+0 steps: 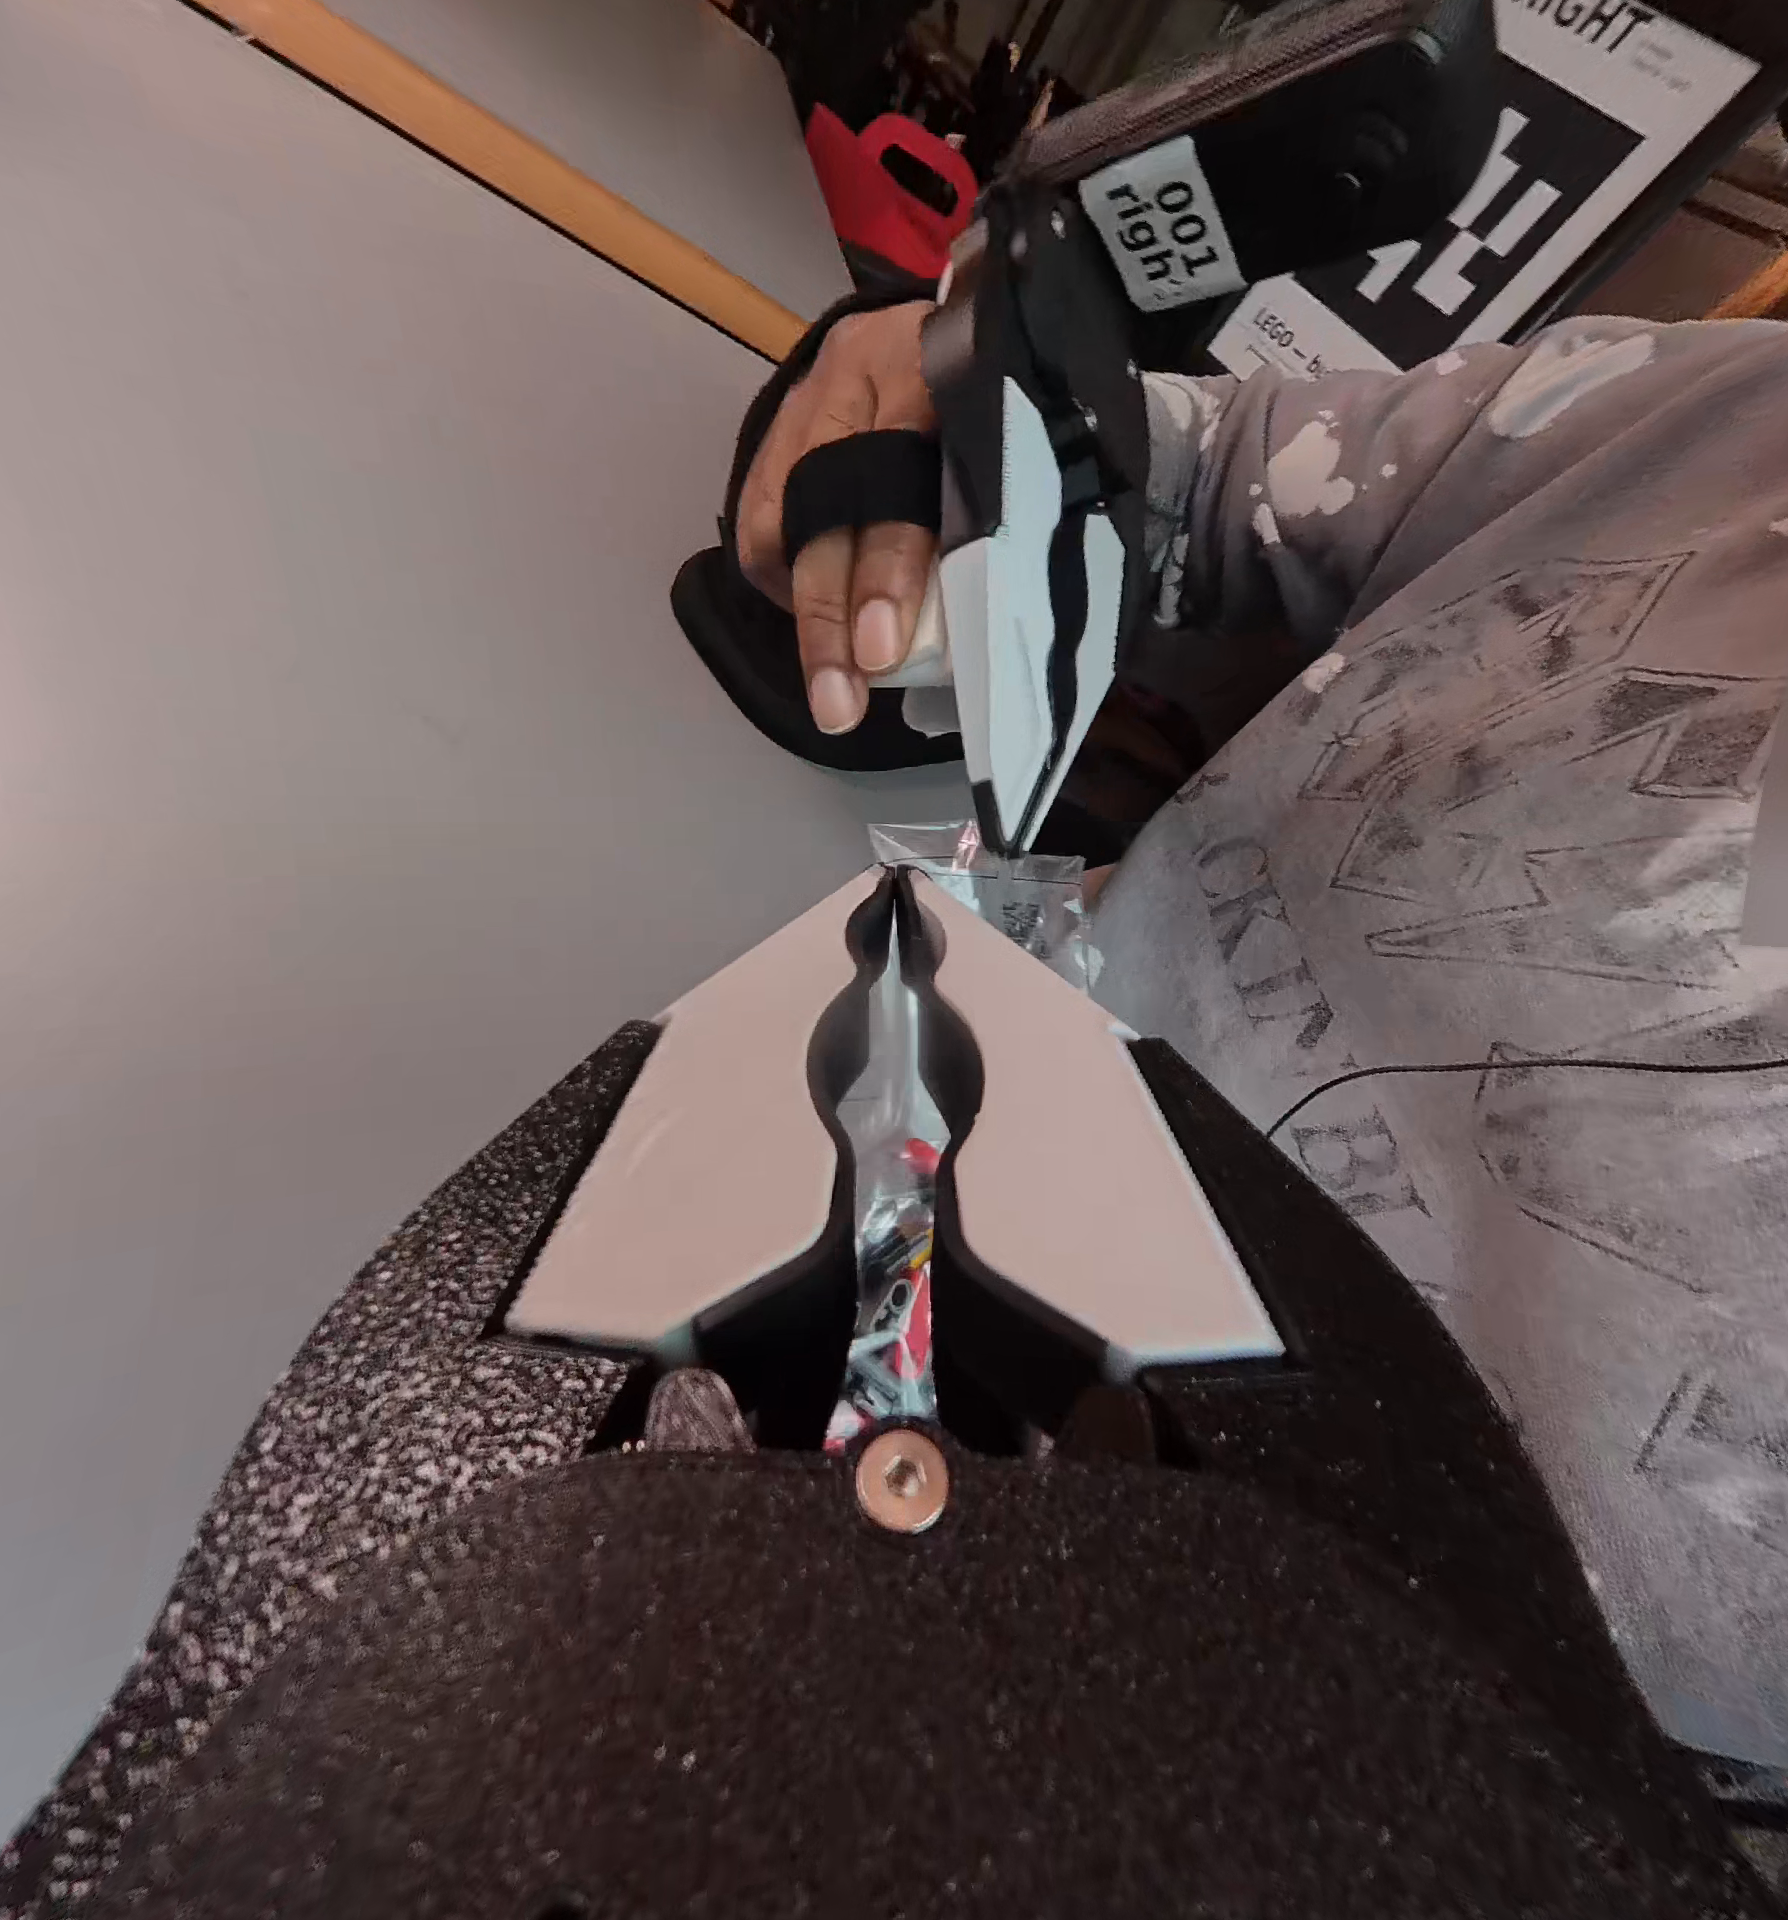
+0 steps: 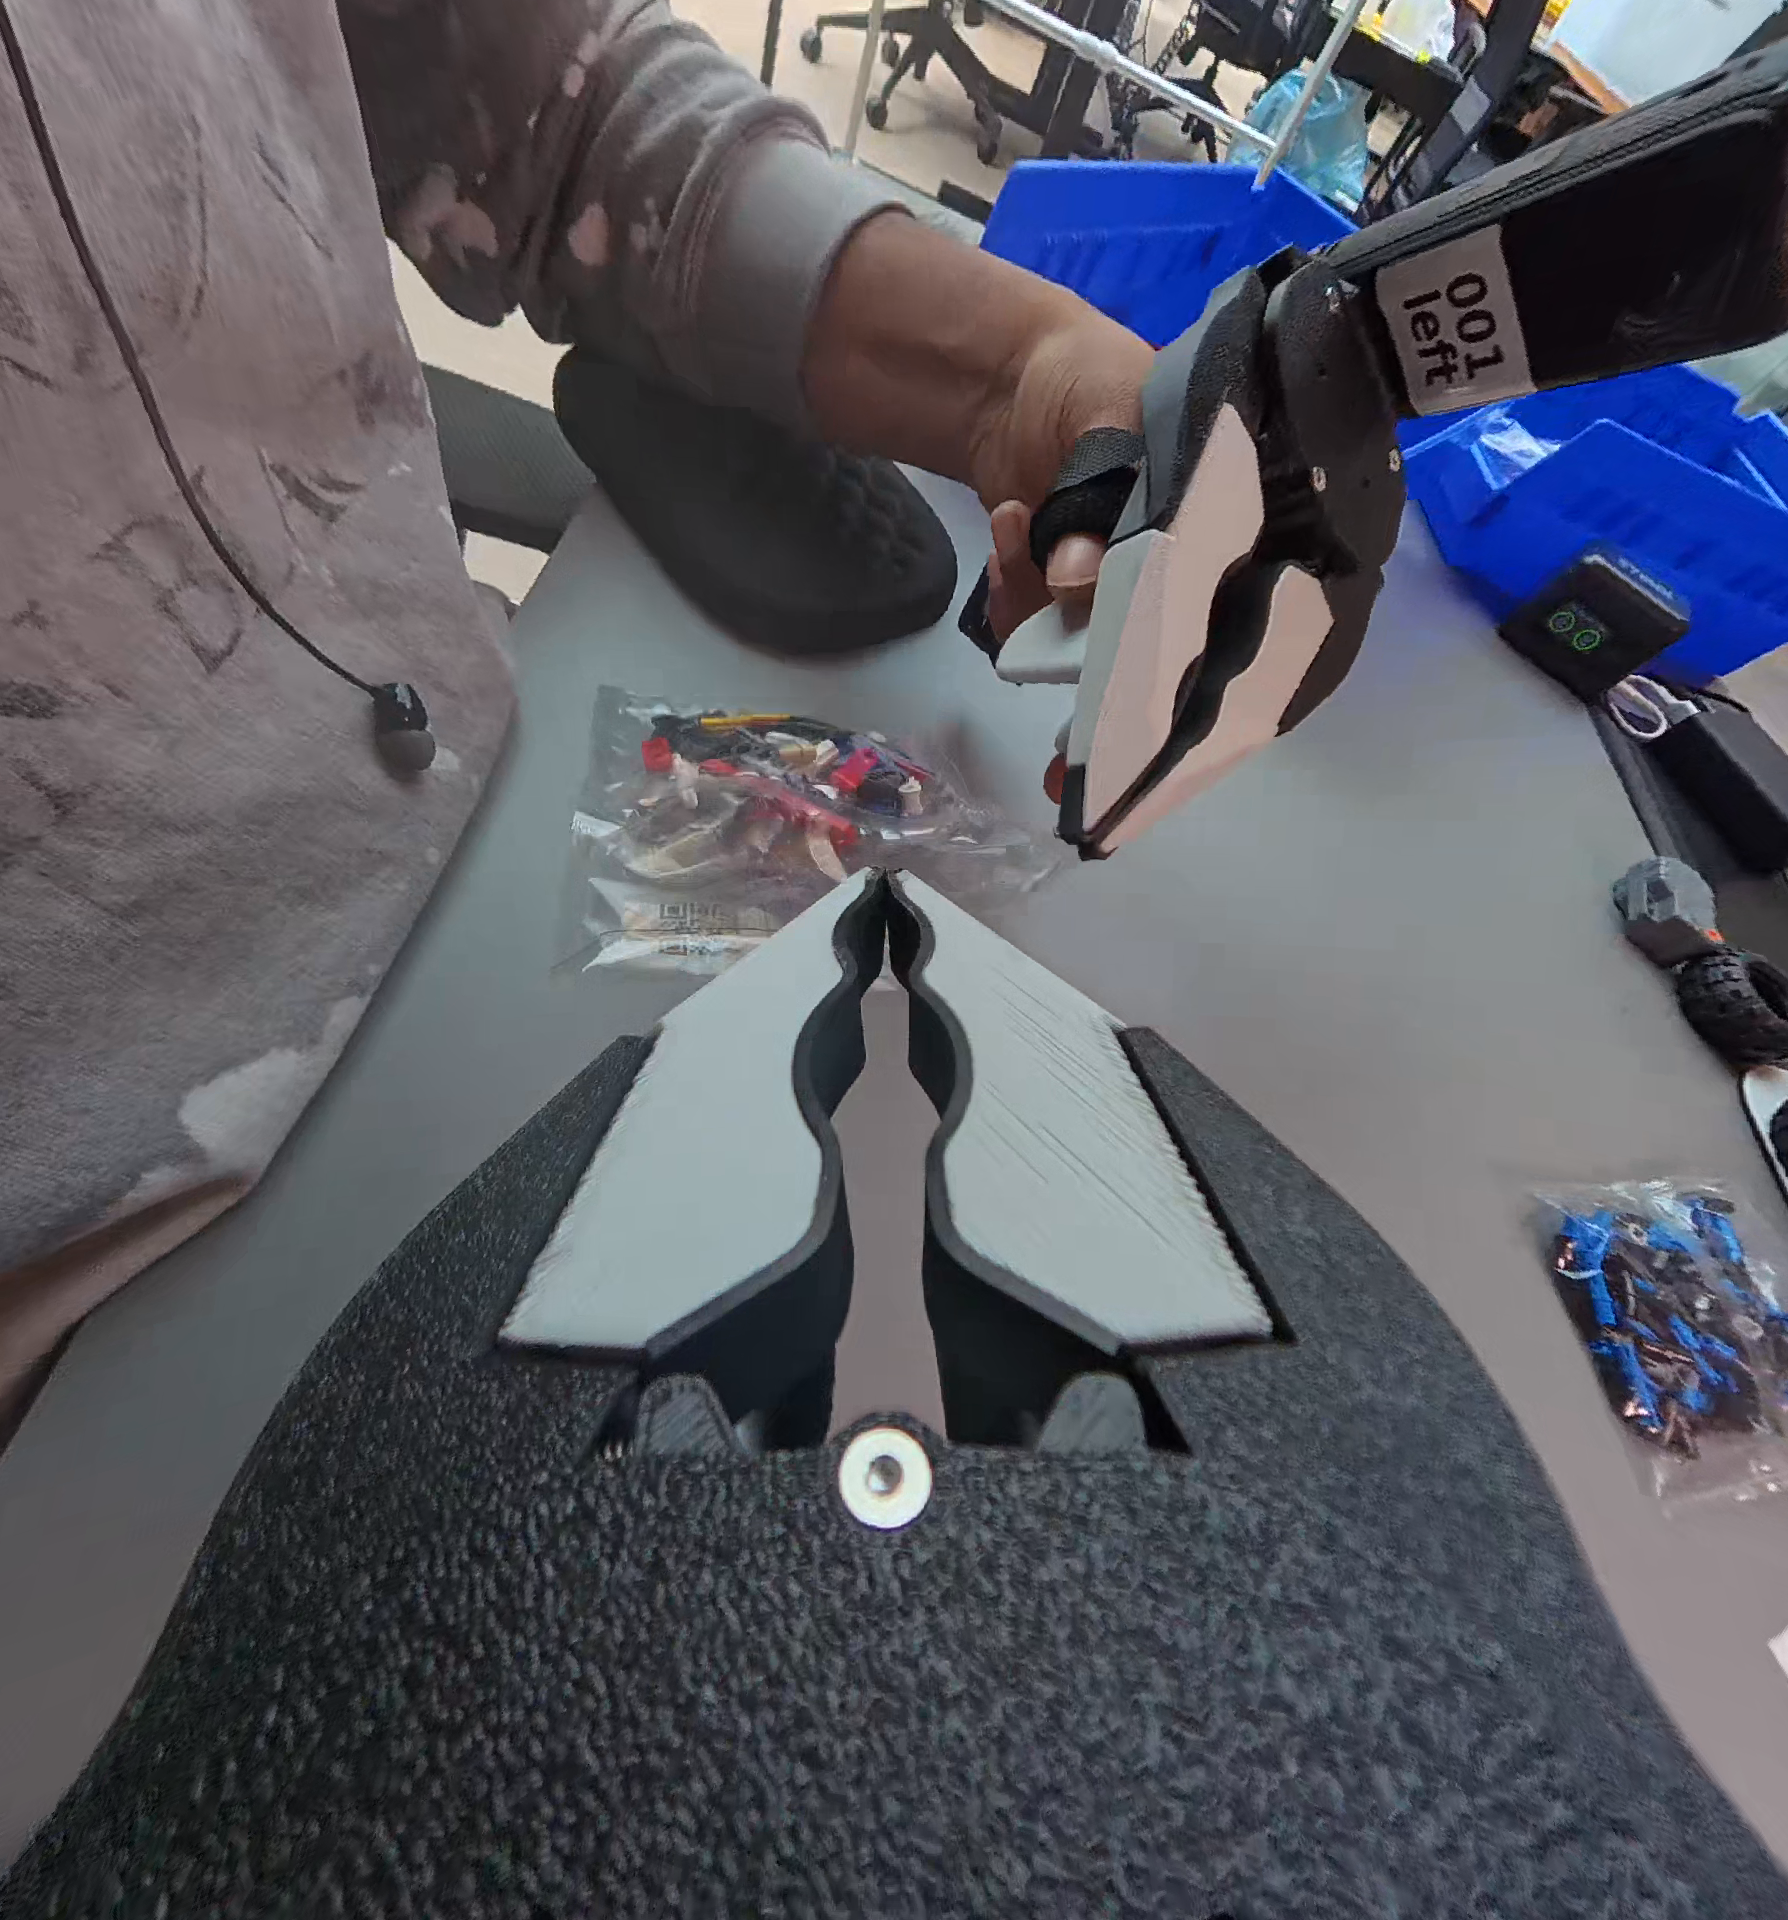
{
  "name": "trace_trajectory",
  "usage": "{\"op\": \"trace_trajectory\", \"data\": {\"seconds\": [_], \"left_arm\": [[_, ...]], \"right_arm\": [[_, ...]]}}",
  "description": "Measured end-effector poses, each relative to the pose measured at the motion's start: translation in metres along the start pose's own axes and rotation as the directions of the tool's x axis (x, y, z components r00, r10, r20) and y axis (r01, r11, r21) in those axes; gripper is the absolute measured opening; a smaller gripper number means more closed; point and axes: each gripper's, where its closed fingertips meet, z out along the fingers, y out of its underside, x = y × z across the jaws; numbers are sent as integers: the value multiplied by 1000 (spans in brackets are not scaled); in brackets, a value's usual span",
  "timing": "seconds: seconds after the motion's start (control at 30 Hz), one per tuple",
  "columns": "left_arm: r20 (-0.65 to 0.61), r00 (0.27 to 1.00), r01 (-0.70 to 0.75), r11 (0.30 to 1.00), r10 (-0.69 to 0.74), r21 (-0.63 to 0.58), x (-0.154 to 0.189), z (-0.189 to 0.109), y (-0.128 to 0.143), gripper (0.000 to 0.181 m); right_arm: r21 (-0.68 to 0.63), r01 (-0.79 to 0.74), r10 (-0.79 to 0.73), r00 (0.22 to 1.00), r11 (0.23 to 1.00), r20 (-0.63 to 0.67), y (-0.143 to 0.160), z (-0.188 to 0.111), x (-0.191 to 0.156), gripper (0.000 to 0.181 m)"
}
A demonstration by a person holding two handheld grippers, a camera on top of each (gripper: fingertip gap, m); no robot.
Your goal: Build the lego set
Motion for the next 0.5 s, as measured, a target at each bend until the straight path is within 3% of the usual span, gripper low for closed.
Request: {"op": "trace_trajectory", "data": {"seconds": [0.07,0.2,0.33,0.4,0.5], "left_arm": [[-59,998,-35,999,35,-1,13,2,0,8],[-125,987,-98,995,100,22,23,8,-4,52],[-205,971,-140,988,125,-63,22,15,1,77],[-292,953,-116,989,86,-88,27,18,-1,70],[-366,926,-116,991,86,-59,32,20,-10,29]], "right_arm": [[40,-30,31,999,999,-10,-6,-3,5,0],[77,-11,11,1000,997,-1,-19,-6,14,0],[98,20,-24,999,995,39,-35,-7,25,0],[106,47,-52,998,993,45,-44,-8,31,0],[110,88,-94,994,990,47,-59,-10,38,0]]}}
